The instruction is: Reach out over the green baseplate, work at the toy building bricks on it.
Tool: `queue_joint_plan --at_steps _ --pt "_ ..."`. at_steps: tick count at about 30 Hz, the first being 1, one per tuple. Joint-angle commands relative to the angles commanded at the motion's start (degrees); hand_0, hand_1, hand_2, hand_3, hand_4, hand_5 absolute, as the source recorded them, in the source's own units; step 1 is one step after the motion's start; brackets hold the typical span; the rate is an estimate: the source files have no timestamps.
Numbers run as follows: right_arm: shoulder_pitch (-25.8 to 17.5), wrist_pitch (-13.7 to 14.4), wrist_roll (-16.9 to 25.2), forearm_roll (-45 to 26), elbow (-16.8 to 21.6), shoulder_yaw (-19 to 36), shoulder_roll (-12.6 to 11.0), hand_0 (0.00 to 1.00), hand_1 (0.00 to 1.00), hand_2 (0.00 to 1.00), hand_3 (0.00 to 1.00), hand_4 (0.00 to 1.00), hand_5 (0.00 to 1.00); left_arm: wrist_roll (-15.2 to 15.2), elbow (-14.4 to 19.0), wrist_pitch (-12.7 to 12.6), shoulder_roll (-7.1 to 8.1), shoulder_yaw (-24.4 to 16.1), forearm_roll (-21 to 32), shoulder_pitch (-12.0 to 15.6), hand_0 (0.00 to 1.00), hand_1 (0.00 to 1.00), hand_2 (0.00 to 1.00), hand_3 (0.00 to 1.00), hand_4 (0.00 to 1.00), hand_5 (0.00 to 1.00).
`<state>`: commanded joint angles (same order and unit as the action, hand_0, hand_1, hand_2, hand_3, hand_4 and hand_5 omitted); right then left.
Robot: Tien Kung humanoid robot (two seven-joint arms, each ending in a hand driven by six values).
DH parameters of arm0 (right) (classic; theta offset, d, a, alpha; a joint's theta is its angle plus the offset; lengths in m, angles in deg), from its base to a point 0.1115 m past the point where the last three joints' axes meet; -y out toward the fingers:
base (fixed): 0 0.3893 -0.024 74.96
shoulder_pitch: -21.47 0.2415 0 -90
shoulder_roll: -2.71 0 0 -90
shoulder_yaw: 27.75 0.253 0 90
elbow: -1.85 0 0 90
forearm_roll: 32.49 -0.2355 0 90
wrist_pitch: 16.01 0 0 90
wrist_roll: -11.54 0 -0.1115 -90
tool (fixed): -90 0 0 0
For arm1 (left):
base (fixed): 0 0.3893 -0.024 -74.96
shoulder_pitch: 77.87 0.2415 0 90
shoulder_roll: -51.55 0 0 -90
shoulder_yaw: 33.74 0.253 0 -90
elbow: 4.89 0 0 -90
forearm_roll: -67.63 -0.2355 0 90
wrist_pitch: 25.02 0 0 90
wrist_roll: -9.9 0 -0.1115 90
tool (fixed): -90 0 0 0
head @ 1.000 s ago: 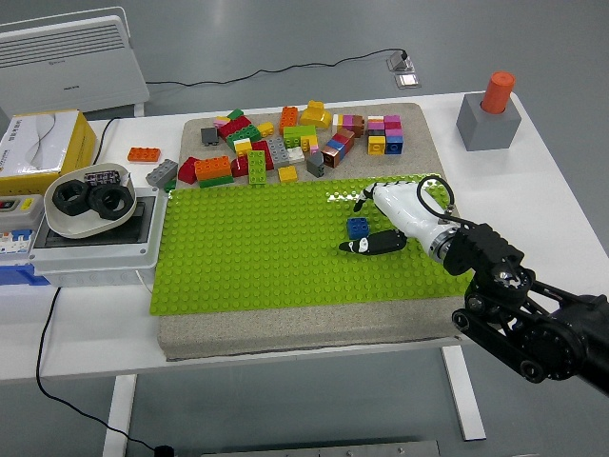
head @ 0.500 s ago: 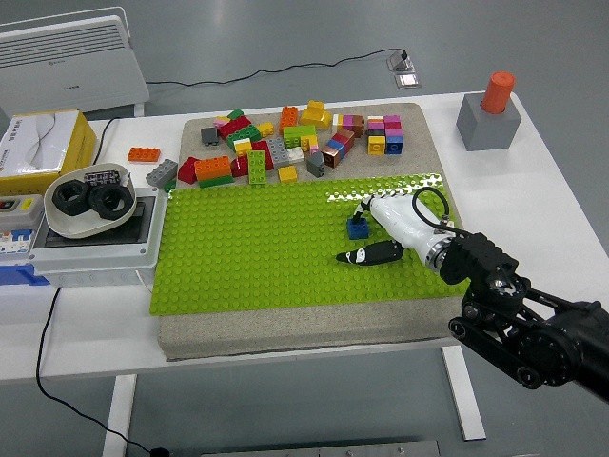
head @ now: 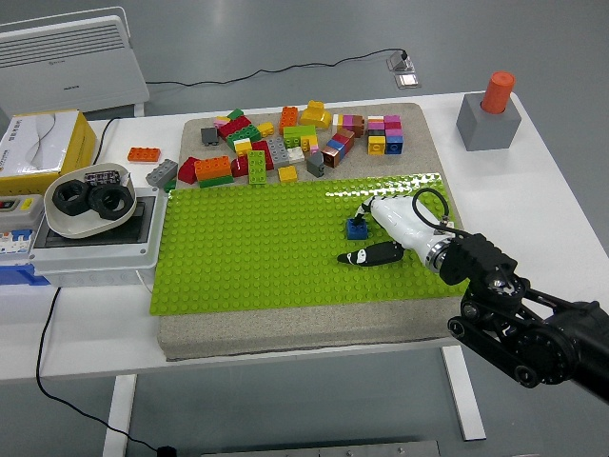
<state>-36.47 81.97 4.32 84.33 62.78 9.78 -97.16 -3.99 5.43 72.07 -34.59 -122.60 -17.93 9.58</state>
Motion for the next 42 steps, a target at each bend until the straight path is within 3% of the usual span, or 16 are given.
queue_joint_plan --at_steps 28,42 --pt "0.1 -0.4 -0.5 0.5 -1.2 -0.9 0.6 0.810 0.782 0.825 0.621 0.961 0.675 0.2 0.0 0.0 0.03 -0.3 -0.3 0.1 0.792 0.717 0.715 0.802 0.733 0.843" --pt "0.0 -0.1 -0.5 -0.3 2.2 0.6 -0.2 0.808 0.780 0.824 0.621 0.959 0.676 0.2 0.0 -0.2 -0.12 -0.5 -0.3 0.1 0.792 0.718 0.715 0.802 0.733 0.845"
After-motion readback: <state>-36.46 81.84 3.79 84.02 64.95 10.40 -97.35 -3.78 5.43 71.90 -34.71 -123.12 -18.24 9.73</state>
